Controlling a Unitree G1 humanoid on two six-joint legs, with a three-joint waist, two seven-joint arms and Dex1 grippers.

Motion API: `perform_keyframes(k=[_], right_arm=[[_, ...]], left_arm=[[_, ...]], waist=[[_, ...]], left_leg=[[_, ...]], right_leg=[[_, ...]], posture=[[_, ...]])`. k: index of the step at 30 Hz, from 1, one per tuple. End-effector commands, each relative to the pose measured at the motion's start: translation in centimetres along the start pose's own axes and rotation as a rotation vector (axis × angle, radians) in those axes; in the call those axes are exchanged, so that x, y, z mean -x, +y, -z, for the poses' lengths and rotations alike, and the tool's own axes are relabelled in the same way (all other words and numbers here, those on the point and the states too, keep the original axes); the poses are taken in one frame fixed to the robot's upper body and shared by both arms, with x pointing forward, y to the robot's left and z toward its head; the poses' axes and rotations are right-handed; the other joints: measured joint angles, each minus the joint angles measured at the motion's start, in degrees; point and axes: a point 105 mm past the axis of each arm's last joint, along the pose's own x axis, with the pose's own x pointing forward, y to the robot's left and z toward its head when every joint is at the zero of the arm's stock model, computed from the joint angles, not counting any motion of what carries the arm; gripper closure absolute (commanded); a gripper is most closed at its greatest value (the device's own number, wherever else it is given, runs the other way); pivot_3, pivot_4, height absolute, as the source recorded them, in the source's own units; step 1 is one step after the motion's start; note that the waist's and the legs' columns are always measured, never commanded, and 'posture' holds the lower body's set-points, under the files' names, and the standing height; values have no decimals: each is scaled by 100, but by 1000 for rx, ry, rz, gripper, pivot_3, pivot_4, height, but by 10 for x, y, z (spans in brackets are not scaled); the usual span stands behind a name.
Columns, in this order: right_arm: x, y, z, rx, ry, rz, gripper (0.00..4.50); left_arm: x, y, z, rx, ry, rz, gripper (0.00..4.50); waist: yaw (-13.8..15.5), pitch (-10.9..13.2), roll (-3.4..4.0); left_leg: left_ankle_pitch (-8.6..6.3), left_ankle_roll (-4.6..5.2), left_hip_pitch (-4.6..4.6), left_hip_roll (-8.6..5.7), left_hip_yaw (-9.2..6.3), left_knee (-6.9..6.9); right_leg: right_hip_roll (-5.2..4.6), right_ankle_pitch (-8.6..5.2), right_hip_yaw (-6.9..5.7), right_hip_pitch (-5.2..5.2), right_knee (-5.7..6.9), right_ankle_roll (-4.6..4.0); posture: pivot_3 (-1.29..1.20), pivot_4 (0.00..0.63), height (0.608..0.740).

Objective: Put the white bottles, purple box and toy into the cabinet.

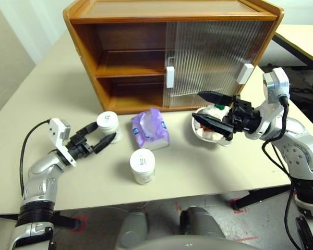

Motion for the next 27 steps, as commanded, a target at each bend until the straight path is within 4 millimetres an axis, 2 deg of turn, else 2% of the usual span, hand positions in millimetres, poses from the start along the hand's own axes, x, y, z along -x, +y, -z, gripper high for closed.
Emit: perform_keyframes(k=[1, 16, 19, 21, 27], right_arm=[[2, 2, -6, 19, -14, 3, 0], [0, 2, -6, 20, -23, 12, 0], [0, 2, -5, 19, -24, 14, 0], [0, 2, -5, 18, -24, 15, 0], [0, 2, -4, 16, -28, 16, 0]], left_arm=[[-3, -1, 11, -4, 26, 22, 42], [-14, -4, 14, -2, 17, 94, 42], [-13, -1, 11, -4, 5, 91, 638], [-12, -1, 10, -5, 4, 92, 1338], [-9, 2, 7, -22, -6, 81, 1405]], waist=[[0, 0, 0], [-16, -2, -3], [-18, -2, -3], [-16, -2, -3], [-19, -2, -3]], left_leg=[[0, 0, 0, 0, 0, 1], [4, 7, -1, 0, 0, 2], [4, 7, -1, 0, 0, 2], [4, 7, -1, 0, 0, 3], [5, 8, -1, 0, 1, 3]], right_leg=[[0, 0, 0, 0, 0, 0], [0, 4, 1, 0, 1, 4], [1, 4, 1, 0, 1, 4], [1, 4, 1, 0, 1, 4], [1, 5, 1, 0, 2, 4]], posture=[[38, 0, 740], [26, 0, 740], [26, 0, 740], [27, 0, 740], [29, 0, 740]])
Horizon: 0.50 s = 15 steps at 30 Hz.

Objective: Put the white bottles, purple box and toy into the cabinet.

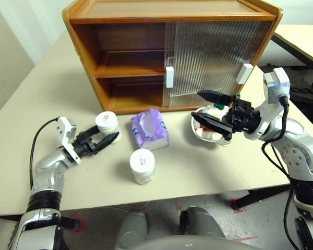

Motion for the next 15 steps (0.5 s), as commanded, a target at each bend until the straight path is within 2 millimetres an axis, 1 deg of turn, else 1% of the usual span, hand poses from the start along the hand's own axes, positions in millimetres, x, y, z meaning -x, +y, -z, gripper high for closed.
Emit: perform_keyframes(k=[1, 4, 8, 10, 15], right_arm=[[1, 1, -2, 19, -12, 7, 0], [0, 1, -2, 18, -14, 6, 0], [-1, 2, -1, 17, -17, 5, 0], [-1, 2, -1, 16, -19, 7, 0], [-1, 3, 0, 15, -23, 13, 0]], left_arm=[[3, 2, -3, -18, -2, -1, 1405], [-6, 4, -15, -12, -58, -22, 1405], [-27, 10, -41, 6, -147, -64, 1405], [-36, 12, -52, 7, -168, -79, 1405], [-59, 14, -70, -13, -179, -101, 1405]], waist=[[0, 0, 0], [2, 0, 0], [30, -2, -5], [24, -4, -7], [-10, -5, -9]], left_leg=[[0, 0, 0, 1, 0, 0], [0, 0, 0, 1, 0, 0], [0, 1, -11, 0, -5, 7], [0, 1, -18, -2, -10, 14], [1, 2, -20, -7, -4, 20]], right_leg=[[1, 0, 0, 0, 0, 0], [1, 1, 0, 0, 0, -1], [1, 5, -3, -4, 0, 7], [1, 10, -7, -4, 0, 11], [0, 18, 1, -3, -2, 21]], posture=[[29, 0, 740], [28, 0, 740], [23, 0, 740], [20, 0, 740], [7, 0, 740]])
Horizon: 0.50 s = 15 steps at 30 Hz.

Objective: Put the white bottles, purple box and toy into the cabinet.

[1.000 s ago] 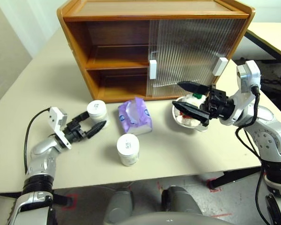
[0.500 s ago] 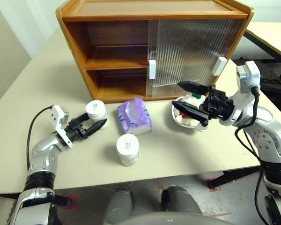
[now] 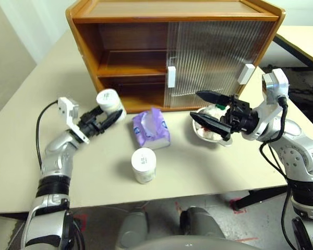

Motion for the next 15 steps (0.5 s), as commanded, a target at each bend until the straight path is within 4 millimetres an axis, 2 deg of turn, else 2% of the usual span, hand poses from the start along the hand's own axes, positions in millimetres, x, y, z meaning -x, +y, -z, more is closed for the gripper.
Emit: perform_keyframes(k=[1, 9, 15], right_arm=[[2, 1, -1, 23, -4, 14, 0], [2, 3, 0, 22, -16, 32, 0], [3, 4, 1, 24, -18, 39, 0]], left_arm=[[-18, -4, -10, -17, -15, -8, 1405], [-49, -15, -13, -33, -4, -49, 1405], [-56, -11, -8, -28, 9, -133, 1405]], waist=[[-25, 0, 0], [-144, -1, -1], [-155, -1, -1]], left_leg=[[0, 1, 0, 0, 0, 0], [1, 1, -2, 0, -1, 2], [1, 1, -1, 0, 0, 7]], right_leg=[[2, 1, 1, 0, 0, 0], [6, 4, 3, -1, 0, -2], [14, 7, 6, 0, 1, -3]], posture=[[5, 0, 740], [-17, 0, 740], [-25, 0, 740]])
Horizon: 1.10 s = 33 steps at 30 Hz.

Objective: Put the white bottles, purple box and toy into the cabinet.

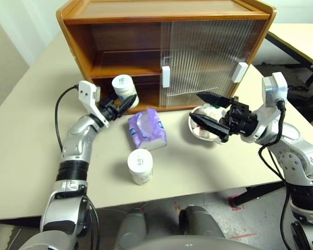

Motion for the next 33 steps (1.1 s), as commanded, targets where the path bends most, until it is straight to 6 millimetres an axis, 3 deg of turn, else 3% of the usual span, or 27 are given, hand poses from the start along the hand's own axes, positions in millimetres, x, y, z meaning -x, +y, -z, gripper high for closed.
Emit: perform_keyframes(k=[1, 16, 21, 33], right_arm=[[2, 2, -4, 26, -11, 7, 0], [3, 3, -4, 32, -11, 13, 0], [5, 3, -5, 34, -11, 20, 0], [4, 2, -6, 36, -15, 26, 0]], left_arm=[[-8, 1, -6, -21, -13, -49, 1405], [-16, -5, 9, -28, 35, -77, 1405], [-15, 5, 11, -31, 39, -123, 1405], [-40, 13, 18, -46, 69, -216, 1405]], waist=[[5, 0, 0], [-41, 0, 0], [-116, 0, -1], [-123, -1, -2]], left_leg=[[0, 0, 0, 0, 0, 1], [1, 1, -9, -3, 3, 38], [3, 5, -41, -3, -3, 45], [4, 7, -63, -12, 1, 53]], right_leg=[[0, 1, 0, 0, 0, 1], [1, 24, 0, 7, -1, 14], [2, 29, -2, -18, 0, 13], [5, 42, 3, -40, -1, 18]], posture=[[-26, 0, 740], [-46, 0, 740], [-46, 0, 740], [-50, 0, 740]])
